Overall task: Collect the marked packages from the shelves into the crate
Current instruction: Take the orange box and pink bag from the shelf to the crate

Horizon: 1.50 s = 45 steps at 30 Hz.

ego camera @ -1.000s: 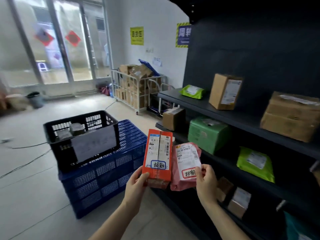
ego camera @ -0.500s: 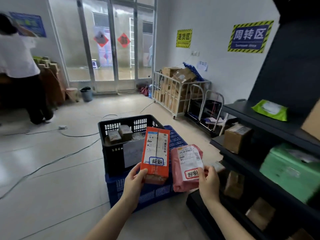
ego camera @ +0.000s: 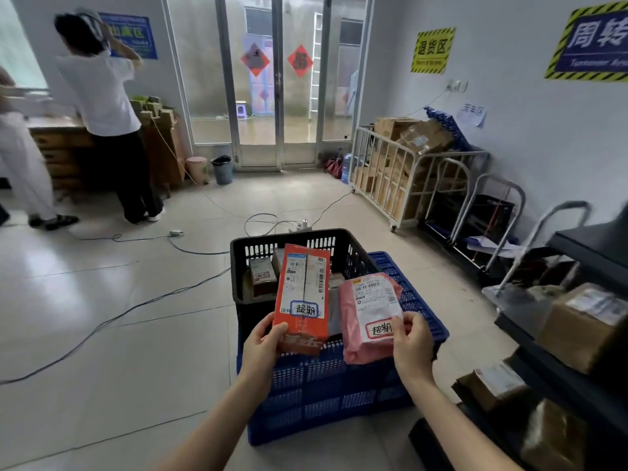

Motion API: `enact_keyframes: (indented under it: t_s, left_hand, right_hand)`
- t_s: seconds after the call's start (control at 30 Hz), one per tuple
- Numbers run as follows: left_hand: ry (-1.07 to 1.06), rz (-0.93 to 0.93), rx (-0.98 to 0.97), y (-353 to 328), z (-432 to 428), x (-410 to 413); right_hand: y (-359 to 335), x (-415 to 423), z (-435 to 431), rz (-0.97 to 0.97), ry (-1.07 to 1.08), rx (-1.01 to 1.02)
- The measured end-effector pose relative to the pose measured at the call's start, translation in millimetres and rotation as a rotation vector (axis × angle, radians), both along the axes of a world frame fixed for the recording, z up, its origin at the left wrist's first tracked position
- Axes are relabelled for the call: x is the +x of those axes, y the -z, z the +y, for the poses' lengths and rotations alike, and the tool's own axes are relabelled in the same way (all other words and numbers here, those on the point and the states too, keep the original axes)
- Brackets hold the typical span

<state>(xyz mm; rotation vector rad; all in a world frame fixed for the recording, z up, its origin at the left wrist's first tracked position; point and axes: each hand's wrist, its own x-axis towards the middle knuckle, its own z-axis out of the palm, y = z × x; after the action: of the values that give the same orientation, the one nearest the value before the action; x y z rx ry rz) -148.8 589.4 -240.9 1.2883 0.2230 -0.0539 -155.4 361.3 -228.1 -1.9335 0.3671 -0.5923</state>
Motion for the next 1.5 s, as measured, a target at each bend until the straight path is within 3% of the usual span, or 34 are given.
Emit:
enact_keyframes:
  t_s: [0.57, 1.17, 1.37, 1.5]
  left_hand:
    - [-0.199, 0.110, -0.011, 17, -39, 195]
    - [0.096, 0.360, 0.148, 124, -85, 380]
    - [0.158, 0.464, 0.087, 151, -86, 406]
    - [0.143, 0.490, 0.036, 159, -83, 409]
  right_hand:
    - [19, 250, -57, 0.119, -0.180, -0.026]
    - [93, 418, -44, 0.327, -0.152, -0.243]
    - [127, 441, -33, 0.394, -0.210, -0.217]
    - [148, 450, -31, 0.432, -0.220, -0.086]
